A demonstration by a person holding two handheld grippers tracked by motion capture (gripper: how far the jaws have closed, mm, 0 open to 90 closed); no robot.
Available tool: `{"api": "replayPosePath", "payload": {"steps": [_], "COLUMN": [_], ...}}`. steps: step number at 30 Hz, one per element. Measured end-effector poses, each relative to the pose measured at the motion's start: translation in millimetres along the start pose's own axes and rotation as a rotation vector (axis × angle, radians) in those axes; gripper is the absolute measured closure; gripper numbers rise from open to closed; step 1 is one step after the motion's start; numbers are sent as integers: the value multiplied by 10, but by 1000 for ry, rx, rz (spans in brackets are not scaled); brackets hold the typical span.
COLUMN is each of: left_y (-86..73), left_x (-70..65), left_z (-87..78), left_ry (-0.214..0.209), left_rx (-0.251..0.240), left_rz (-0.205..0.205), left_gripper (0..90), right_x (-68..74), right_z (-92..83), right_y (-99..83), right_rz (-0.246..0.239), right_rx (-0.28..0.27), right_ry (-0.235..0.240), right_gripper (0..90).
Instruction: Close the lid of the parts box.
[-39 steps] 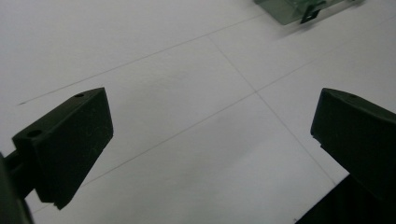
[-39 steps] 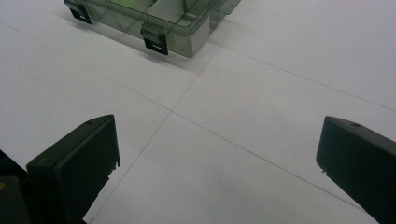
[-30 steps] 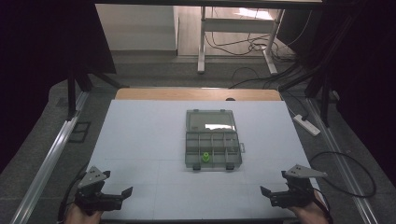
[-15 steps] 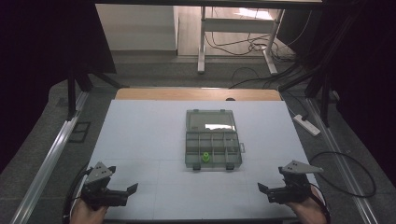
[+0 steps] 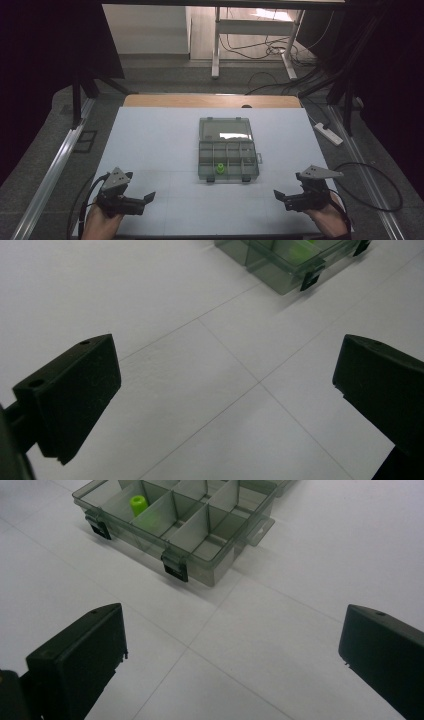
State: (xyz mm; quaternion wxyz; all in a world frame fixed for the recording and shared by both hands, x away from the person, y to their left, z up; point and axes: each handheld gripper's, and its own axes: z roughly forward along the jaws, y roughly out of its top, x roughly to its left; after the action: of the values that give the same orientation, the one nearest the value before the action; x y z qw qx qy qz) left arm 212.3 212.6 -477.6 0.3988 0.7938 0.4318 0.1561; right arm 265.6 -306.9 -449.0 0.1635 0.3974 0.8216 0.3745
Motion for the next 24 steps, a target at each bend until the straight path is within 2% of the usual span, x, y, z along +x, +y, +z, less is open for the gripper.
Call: {"api": "replayPosePath", "payload": {"steps": [5, 9, 13, 24], "left_y": [74, 112, 166, 310], "left_x": [-3, 7, 30, 45], "left_z": [82, 114, 173, 298], "left_ry": [-21, -34, -52, -54], "left_rx": [4, -1, -21, -16], "left_rz": [30, 29, 11, 20], "left_gripper": [0, 0, 0, 0], "right_x": [-22, -34, -43, -50], "right_z": [29, 40, 73, 175], "right_y": [69, 107, 172, 291], "right_rz": [-1, 1, 0, -13], "right_rx": [-8, -14, -20, -22], "right_ry": [4, 9, 28, 45], "right_gripper": [0, 0, 0, 0]}}
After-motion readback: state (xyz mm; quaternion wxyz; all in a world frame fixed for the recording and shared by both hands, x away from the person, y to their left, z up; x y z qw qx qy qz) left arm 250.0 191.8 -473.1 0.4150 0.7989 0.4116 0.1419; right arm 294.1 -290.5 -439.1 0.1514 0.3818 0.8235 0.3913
